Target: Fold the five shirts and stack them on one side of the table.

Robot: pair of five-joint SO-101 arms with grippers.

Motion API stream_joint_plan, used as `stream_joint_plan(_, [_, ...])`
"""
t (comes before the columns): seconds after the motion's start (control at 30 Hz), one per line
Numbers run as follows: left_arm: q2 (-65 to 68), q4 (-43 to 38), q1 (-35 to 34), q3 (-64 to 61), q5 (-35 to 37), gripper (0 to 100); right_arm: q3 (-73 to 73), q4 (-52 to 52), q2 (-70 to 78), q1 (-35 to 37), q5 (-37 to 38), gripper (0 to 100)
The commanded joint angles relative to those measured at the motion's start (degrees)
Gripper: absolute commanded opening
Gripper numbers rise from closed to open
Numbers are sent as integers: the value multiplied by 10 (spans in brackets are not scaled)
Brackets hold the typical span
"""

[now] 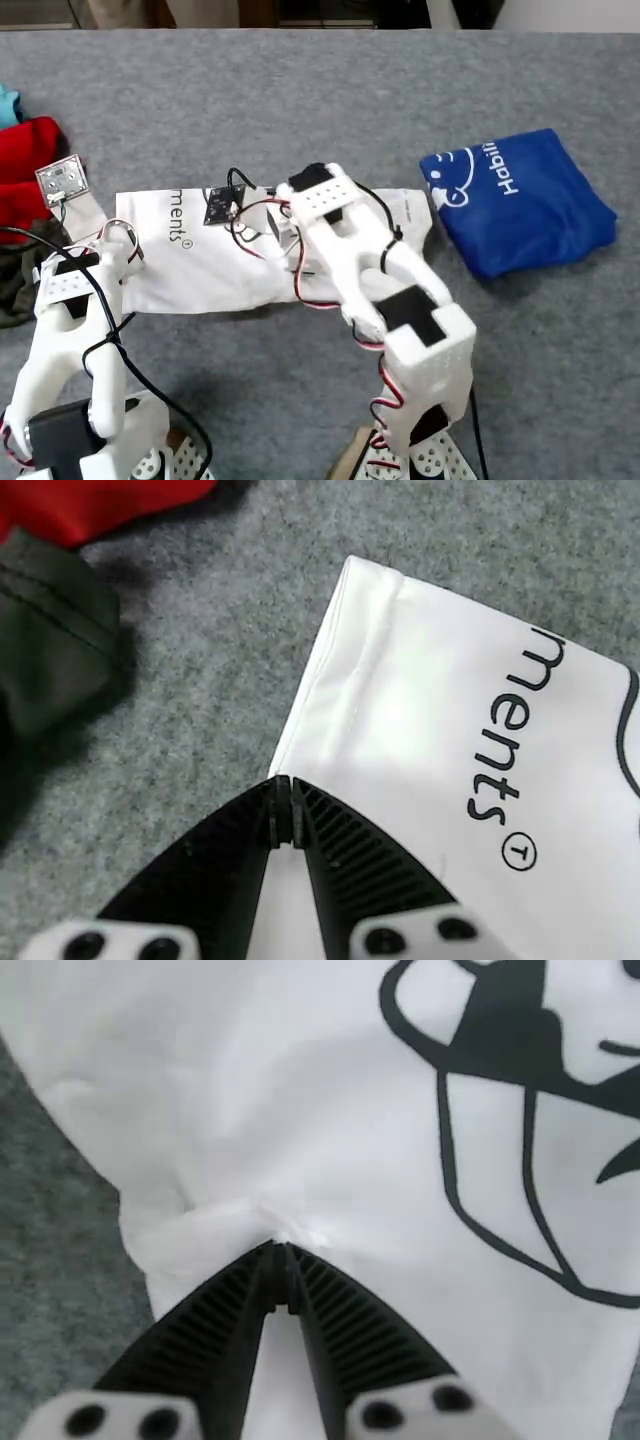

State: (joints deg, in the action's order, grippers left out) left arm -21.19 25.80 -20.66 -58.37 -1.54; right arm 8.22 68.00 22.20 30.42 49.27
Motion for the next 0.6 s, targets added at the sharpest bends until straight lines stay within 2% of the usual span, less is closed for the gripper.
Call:
stream_joint_plan(0.0, [-5, -8, 6, 19, -2, 19, -34, 4, 21, -13, -4, 4])
stream_joint_plan(0.2, [-5, -8, 6, 19, -2, 19, -48, 44, -22, -32, -7, 5])
stream_joint_plan(0.4, [-5, -8, 6, 19, -2, 19, -116, 147, -138, -70, -6, 5])
stream_joint_plan(0.57, [-6, -6, 6, 19, -2, 19, -103, 222, -196, -72, -8, 4])
